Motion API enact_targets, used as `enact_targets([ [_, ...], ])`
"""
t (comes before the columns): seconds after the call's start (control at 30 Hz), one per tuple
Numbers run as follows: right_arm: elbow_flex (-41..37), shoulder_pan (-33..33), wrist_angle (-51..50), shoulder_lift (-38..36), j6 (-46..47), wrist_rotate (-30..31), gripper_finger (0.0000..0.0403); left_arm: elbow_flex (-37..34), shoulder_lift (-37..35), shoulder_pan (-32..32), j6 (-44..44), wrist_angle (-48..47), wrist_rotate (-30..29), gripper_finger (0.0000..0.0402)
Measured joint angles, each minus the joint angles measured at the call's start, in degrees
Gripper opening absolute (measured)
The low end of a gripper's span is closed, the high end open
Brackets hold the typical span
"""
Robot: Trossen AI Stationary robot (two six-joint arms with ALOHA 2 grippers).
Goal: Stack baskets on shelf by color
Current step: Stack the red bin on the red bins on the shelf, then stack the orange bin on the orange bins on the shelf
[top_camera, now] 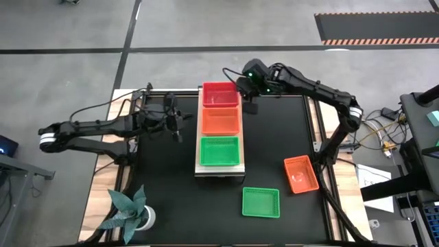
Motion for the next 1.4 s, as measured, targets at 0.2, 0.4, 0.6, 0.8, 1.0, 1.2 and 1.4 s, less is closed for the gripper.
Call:
enact_targets([
  [0.2,-0.09,-2.27,-1.22,1.91,1.08,-0.11,0.0021,0.19,1.84,0.00,1.17,1.38,0.00,0.0000],
  [0.4,-0.13,-2.16,-1.22,3.94,0.77,-0.61,0.0009,0.19,2.06,0.02,1.44,1.89,-0.01,0.0000],
  [0.6,-0.15,-2.06,-1.21,4.26,1.15,-0.97,0.0009,0.19,2.05,0.02,1.42,1.91,-0.02,0.0000],
  [0.8,-0.15,-2.06,-1.21,4.25,1.97,-4.61,0.0009,0.19,2.05,0.02,1.42,1.89,-0.02,0.0000],
  [1.0,-0.15,-2.06,-0.85,4.25,2.42,-4.64,0.0009,0.19,2.07,0.02,1.42,1.91,-0.02,0.0000],
  [1.2,-0.15,-2.06,-1.85,3.81,2.64,-4.16,0.0009,0.19,2.07,0.02,1.30,1.89,-0.02,0.0000],
  [1.4,-0.15,-0.91,-5.05,1.49,5.94,-2.95,0.0009,0.19,2.06,-0.07,-0.43,1.88,-0.02,0.0000],
])
